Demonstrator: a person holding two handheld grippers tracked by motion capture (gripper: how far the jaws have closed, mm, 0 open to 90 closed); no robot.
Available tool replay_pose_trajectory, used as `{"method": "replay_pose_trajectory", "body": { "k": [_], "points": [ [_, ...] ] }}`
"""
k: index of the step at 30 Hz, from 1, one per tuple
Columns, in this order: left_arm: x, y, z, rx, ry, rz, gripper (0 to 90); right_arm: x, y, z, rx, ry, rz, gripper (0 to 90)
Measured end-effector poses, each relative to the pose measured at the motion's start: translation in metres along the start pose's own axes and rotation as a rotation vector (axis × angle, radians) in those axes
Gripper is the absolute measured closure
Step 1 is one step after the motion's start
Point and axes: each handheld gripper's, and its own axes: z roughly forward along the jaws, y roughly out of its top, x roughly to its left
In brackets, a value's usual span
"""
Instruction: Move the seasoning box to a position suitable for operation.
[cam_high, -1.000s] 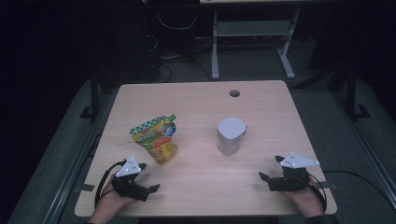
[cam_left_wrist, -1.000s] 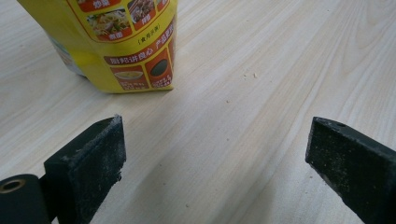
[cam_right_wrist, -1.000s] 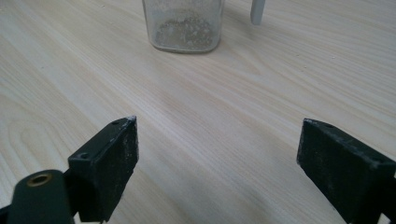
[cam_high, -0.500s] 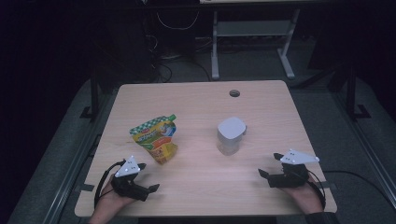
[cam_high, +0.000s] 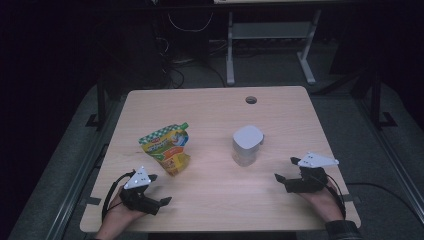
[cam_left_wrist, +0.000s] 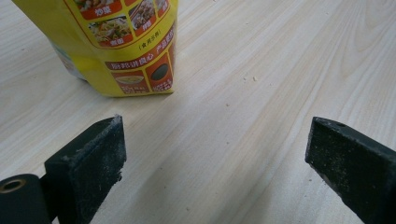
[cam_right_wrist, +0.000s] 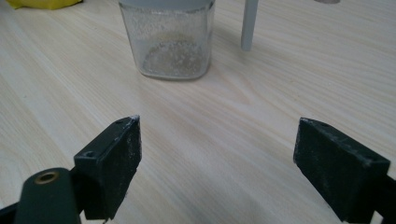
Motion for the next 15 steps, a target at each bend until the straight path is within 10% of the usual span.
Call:
{"method": "replay_pose_trajectory", "body": {
  "k": [15],
  "points": [
    [0.002, -0.001, -0.001, -0.003, 0.004, -0.005, 4.9, -0.010, 0.022, 0.013, -0.037, 0.040, 0.001, 18.6]
  ]
}}
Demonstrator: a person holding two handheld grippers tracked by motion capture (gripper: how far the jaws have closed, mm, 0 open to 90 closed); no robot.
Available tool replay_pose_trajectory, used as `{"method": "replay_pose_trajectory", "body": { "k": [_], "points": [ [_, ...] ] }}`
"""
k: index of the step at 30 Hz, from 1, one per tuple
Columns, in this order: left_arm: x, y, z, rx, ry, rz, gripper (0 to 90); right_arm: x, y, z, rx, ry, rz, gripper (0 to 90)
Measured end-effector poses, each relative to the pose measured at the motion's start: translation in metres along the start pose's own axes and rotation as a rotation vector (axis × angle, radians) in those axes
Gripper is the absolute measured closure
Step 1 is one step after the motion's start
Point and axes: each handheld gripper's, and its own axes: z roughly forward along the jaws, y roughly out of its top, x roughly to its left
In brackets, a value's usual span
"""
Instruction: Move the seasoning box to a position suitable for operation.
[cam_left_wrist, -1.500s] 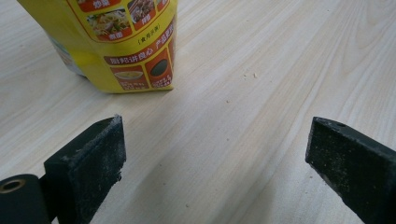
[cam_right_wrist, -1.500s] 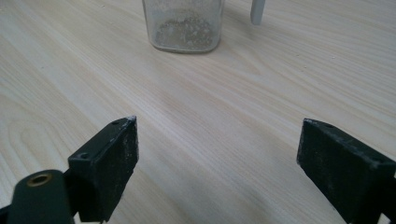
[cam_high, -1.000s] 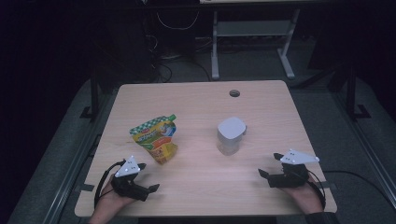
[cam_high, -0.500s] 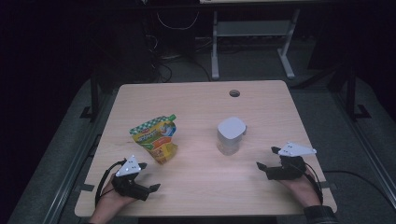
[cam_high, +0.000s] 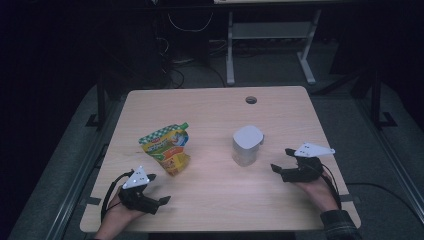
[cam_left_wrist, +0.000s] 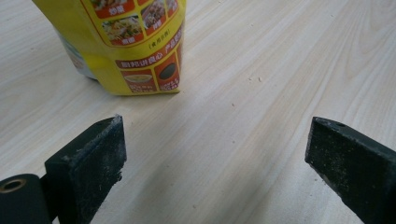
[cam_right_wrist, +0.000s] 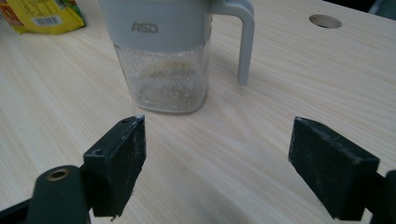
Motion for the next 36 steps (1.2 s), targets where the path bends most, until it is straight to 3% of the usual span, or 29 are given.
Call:
{"method": "replay_pose_trajectory", "body": {
  "k": [5, 8, 12, 16, 17, 21, 24, 25, 28, 32, 36],
  "points": [
    [-0.002, 0.001, 0.000, -0.008, -0.003, -0.006, 4.9, -0.004, 0.006, 0.001, -0.003, 0.002, 0.004, 19.1],
    [-0.002, 0.000, 0.001, 0.007, -0.001, 0.017, 4.9, -0.006, 0.009, 0.003, -0.001, -0.002, 0.000, 20.8],
    [-0.002, 0.000, 0.000, -0.011, -0.005, 0.005, 4.9, -0.007, 0.012, 0.007, 0.028, 0.003, -0.017, 22.7],
    [-0.002, -0.001, 0.001, -0.014, -0.007, 0.005, 4.9, -0.010, 0.017, 0.008, 0.023, 0.014, -0.015, 24.1],
    [-0.002, -0.001, 0.001, -0.013, -0.008, 0.004, 4.9, -0.013, 0.020, 0.009, 0.001, 0.017, -0.017, 27.8],
    [-0.002, 0.000, 0.000, -0.017, -0.006, 0.001, 4.9, -0.017, 0.021, 0.013, 0.007, 0.026, 0.002, 29.0],
    [-0.002, 0.000, 0.001, -0.015, -0.008, 0.003, 4.9, -0.021, 0.027, 0.015, 0.005, 0.027, 0.002, 33.2],
    [-0.002, 0.000, 0.001, -0.012, -0.008, 0.007, 5.0, -0.024, 0.030, 0.017, -0.024, 0.025, 0.000, 39.2],
    [-0.003, 0.000, 0.000, -0.017, -0.009, 0.004, 5.0, -0.027, 0.033, 0.021, -0.008, 0.023, 0.005, 40.0],
    [-0.002, -0.001, 0.001, -0.014, -0.008, 0.002, 5.2, -0.030, 0.042, 0.027, -0.040, 0.015, 0.005, 47.6],
    [-0.002, -0.001, 0.001, -0.019, -0.007, -0.001, 5.3, -0.032, 0.047, 0.036, -0.023, 0.021, 0.001, 49.5]
  ]
}}
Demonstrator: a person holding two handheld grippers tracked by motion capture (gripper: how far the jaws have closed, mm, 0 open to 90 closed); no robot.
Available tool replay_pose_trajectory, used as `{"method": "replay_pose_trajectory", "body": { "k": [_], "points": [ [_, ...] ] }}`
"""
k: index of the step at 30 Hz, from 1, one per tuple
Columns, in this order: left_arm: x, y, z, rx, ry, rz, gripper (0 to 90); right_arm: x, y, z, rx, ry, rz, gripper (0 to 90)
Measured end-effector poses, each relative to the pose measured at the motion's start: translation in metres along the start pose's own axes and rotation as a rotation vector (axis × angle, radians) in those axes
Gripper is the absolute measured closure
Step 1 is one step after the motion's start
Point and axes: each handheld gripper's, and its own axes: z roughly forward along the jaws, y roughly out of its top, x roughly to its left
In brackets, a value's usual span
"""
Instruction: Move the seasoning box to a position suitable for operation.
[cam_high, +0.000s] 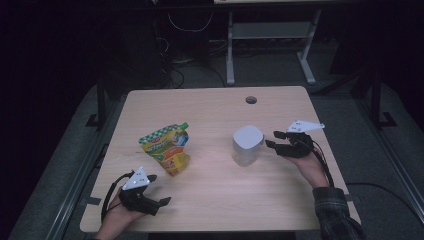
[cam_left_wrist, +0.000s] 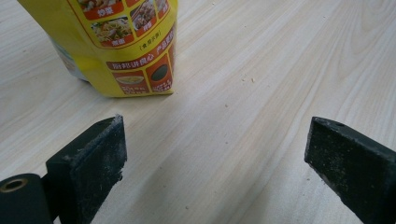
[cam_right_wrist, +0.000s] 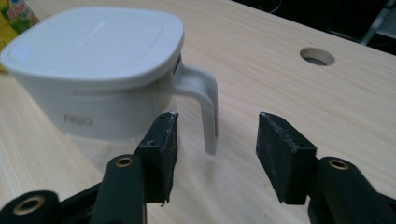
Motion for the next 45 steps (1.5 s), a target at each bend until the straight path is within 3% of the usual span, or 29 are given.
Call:
{"method": "replay_pose_trajectory", "body": {
  "k": [9, 27, 36, 45],
  "points": [
    [0.000, -0.001, -0.001, -0.003, 0.000, -0.006, 5.3, -0.001, 0.001, 0.017, 0.027, -0.002, -0.006, 53.5],
    [0.000, 0.000, 0.000, 0.002, -0.002, -0.001, 5.7, -0.004, -0.006, 0.042, 0.005, 0.026, 0.006, 66.7],
    [0.000, -0.001, 0.001, 0.004, -0.003, -0.001, 5.7, -0.003, -0.006, 0.047, -0.010, 0.037, -0.007, 74.0],
    [0.000, -0.001, 0.000, 0.005, -0.001, 0.000, 5.8, 0.000, -0.006, 0.045, 0.004, 0.008, -0.034, 77.3]
  ]
}}
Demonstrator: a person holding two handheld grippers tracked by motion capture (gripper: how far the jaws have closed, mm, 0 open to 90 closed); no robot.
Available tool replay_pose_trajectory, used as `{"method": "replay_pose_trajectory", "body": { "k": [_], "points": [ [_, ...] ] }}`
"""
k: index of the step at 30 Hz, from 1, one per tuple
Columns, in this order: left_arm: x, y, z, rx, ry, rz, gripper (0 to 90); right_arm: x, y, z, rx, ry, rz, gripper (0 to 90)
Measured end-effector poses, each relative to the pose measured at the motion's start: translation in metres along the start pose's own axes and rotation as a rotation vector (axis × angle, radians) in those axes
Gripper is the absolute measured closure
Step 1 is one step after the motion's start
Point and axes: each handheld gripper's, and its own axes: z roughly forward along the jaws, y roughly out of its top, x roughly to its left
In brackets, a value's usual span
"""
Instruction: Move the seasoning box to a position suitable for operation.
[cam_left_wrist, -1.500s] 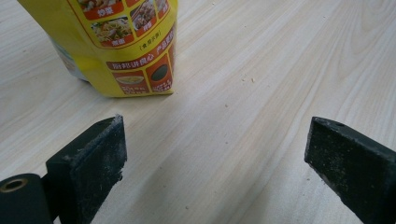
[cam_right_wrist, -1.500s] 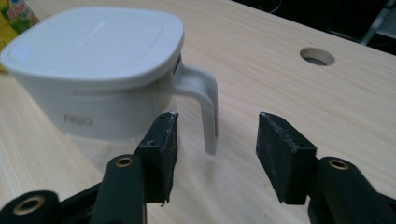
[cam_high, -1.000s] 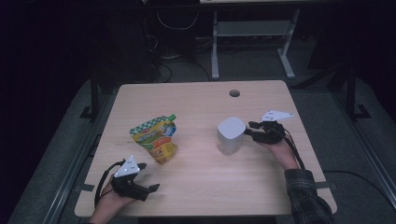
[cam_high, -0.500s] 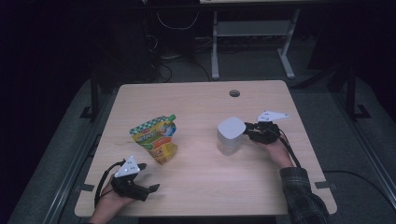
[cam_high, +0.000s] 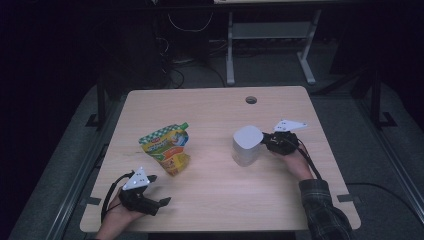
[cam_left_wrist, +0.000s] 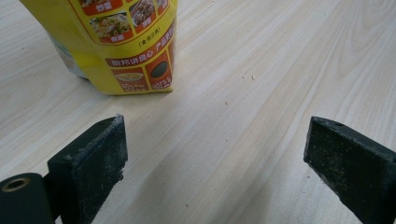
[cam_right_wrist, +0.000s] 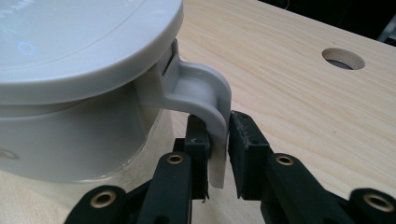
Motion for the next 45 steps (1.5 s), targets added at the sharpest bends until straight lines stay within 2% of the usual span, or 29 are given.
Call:
{"method": "replay_pose_trajectory", "body": {
  "k": [23, 38, 45],
  "points": [
    [0.001, 0.000, 0.000, 0.002, 0.000, -0.002, 5.8, 0.012, -0.002, -0.015, 0.054, -0.029, 0.005, 81.1],
    [0.000, 0.000, 0.000, 0.004, -0.002, -0.001, 5.8, 0.030, -0.012, -0.035, 0.056, -0.010, 0.027, 81.3],
    [0.000, 0.000, 0.000, 0.006, -0.003, 0.003, 5.7, 0.044, -0.015, -0.046, 0.067, -0.027, 0.052, 81.1]
  ]
}}
